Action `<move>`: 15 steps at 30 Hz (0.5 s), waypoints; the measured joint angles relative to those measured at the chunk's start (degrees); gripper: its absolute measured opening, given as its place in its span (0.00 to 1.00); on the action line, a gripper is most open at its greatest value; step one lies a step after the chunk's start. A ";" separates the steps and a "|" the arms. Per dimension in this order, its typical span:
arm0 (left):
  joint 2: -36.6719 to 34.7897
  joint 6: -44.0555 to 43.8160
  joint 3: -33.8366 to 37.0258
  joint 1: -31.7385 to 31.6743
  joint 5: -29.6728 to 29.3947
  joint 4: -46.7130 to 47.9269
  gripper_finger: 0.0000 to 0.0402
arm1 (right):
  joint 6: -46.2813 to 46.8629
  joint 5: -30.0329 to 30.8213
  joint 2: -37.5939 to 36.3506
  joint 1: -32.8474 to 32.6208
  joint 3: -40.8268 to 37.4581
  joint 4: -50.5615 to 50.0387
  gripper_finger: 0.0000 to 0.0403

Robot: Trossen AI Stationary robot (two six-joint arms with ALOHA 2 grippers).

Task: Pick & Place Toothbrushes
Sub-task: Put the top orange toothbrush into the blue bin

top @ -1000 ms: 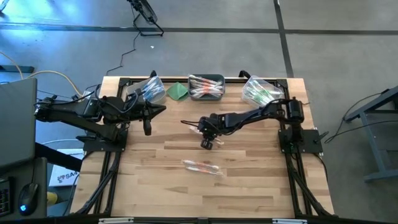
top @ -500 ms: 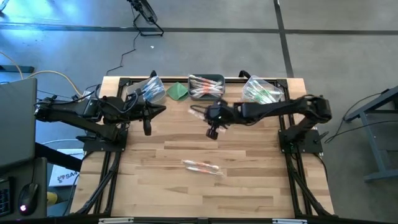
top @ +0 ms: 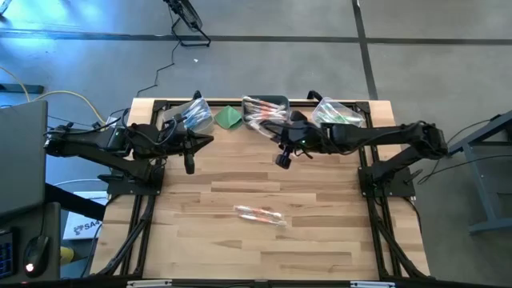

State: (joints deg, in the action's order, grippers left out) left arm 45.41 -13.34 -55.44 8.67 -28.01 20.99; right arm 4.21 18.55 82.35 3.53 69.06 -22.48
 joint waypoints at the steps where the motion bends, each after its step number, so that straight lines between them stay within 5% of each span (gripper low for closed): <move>1: -0.02 0.00 0.00 0.00 0.00 0.02 0.00 | -0.11 0.00 0.02 0.00 0.00 -0.37 0.01; 7: -0.01 0.00 0.00 0.00 -0.04 -0.46 0.00 | -5.10 -1.34 0.04 1.11 0.00 -0.39 0.01; 15: -0.01 0.00 0.00 0.00 -0.23 -0.90 0.00 | -11.65 -10.23 0.71 9.27 0.00 1.59 0.01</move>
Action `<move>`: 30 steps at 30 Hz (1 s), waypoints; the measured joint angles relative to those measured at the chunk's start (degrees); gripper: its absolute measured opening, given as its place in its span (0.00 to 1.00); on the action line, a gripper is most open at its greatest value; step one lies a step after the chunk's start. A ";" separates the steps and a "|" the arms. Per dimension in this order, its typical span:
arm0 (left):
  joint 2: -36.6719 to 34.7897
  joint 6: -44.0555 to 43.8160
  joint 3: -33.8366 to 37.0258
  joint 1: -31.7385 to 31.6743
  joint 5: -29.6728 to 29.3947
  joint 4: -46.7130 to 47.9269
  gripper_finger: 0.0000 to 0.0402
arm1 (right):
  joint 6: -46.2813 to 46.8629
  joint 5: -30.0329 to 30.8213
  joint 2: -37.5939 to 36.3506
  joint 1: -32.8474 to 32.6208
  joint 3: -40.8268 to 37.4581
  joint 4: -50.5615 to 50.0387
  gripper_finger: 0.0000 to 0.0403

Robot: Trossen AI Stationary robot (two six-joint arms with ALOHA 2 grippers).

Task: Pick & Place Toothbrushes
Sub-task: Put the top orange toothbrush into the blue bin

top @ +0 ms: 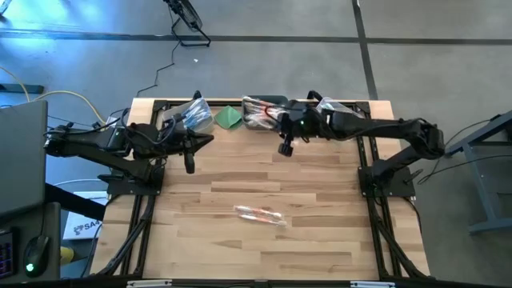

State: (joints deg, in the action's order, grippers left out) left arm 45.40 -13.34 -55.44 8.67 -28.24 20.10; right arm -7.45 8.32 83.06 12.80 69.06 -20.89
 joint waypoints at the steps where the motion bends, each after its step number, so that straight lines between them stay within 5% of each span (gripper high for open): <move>1: -0.01 0.00 0.00 0.00 0.01 -0.27 0.00 | -1.16 -1.26 0.36 1.02 0.00 0.60 0.01; 12: -0.01 -0.46 0.00 -0.02 -6.40 -0.74 0.00 | -14.91 -13.30 6.70 10.53 0.04 9.03 0.01; 30: 0.01 -0.48 0.00 -0.02 -8.86 -0.68 0.00 | -43.32 -20.85 21.83 20.75 0.00 25.37 0.01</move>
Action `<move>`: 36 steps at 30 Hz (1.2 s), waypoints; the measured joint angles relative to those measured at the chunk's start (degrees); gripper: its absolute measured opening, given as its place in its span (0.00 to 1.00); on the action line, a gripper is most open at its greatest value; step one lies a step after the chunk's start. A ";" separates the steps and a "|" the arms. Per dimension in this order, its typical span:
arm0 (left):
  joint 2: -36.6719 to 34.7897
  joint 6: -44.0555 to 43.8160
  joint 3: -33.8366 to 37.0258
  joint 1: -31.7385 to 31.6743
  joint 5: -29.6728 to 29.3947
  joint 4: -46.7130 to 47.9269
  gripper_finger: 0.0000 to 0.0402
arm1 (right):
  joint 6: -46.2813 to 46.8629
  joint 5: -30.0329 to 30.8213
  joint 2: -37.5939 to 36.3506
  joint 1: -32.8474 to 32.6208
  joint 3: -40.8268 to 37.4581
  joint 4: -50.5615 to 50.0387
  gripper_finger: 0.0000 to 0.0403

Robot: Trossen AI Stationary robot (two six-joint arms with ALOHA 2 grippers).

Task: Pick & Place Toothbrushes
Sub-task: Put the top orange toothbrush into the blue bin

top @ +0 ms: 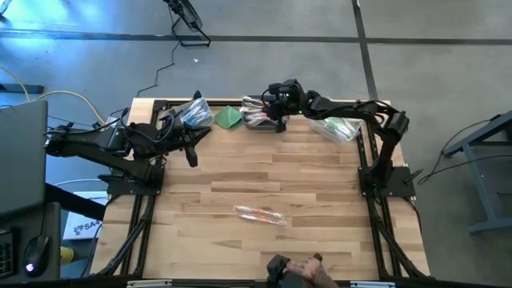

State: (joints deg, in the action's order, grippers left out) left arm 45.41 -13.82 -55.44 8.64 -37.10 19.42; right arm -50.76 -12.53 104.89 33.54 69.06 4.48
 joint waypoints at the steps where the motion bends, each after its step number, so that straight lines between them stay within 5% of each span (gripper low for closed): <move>1: 0.00 0.00 0.00 0.00 -0.02 0.00 0.00 | -1.70 -0.02 0.50 0.42 0.00 0.43 0.01; 9: 0.00 0.00 0.00 0.00 -0.15 0.02 0.00 | -12.39 -5.76 3.32 3.54 0.00 3.40 0.01; 22: -0.02 0.02 0.00 0.00 -2.54 0.15 0.00 | -13.80 -7.59 6.14 5.18 0.00 5.46 0.03; 36: -0.02 0.02 0.00 0.00 -2.58 0.20 0.00 | -15.20 4.25 6.22 5.32 0.04 8.32 0.35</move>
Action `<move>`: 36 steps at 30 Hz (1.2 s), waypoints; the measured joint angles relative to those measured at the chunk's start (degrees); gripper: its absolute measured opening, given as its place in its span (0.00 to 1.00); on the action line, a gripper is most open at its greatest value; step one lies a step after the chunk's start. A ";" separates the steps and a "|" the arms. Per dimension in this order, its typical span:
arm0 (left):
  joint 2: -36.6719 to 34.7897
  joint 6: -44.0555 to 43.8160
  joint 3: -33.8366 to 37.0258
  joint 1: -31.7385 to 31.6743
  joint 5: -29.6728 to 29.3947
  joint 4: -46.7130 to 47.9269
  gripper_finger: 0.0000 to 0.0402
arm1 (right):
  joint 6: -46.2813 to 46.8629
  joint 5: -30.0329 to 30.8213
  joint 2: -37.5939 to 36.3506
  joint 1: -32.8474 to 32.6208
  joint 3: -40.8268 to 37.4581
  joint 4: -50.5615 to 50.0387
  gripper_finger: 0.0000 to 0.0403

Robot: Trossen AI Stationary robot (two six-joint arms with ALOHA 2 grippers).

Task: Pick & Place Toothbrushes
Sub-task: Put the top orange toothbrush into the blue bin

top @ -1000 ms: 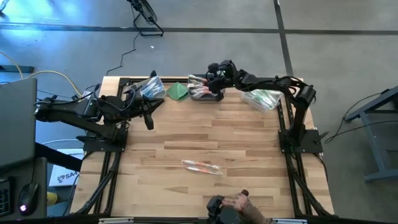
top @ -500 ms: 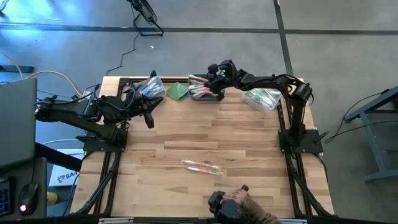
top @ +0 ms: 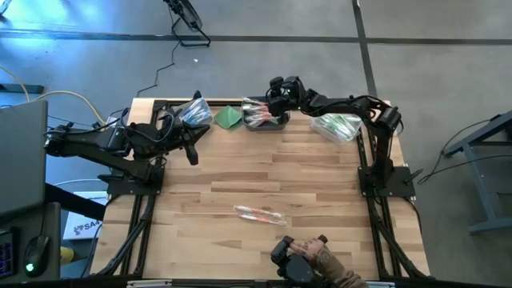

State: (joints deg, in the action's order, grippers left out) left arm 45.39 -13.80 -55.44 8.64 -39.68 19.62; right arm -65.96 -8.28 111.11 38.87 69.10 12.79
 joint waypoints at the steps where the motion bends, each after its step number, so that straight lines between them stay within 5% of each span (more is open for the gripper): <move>1: 0.01 0.00 0.00 0.00 0.00 0.01 0.00 | -1.02 0.73 -0.03 -0.11 0.00 0.25 0.36; 12: 0.01 0.00 0.00 0.00 -0.02 0.02 0.00 | -2.71 7.05 -0.63 -3.05 -0.04 5.19 0.32; 24: 0.01 0.00 0.00 0.00 0.00 0.45 0.00 | 8.55 3.27 -6.90 -3.99 -0.04 0.14 0.20; 36: 0.02 0.00 0.00 0.00 0.02 0.50 0.00 | 19.11 -1.05 -12.31 -4.81 -0.04 -7.74 0.19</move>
State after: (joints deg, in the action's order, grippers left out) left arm 45.41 -13.80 -55.44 8.64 -39.66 20.12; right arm -46.85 -9.33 98.80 34.05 69.06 5.05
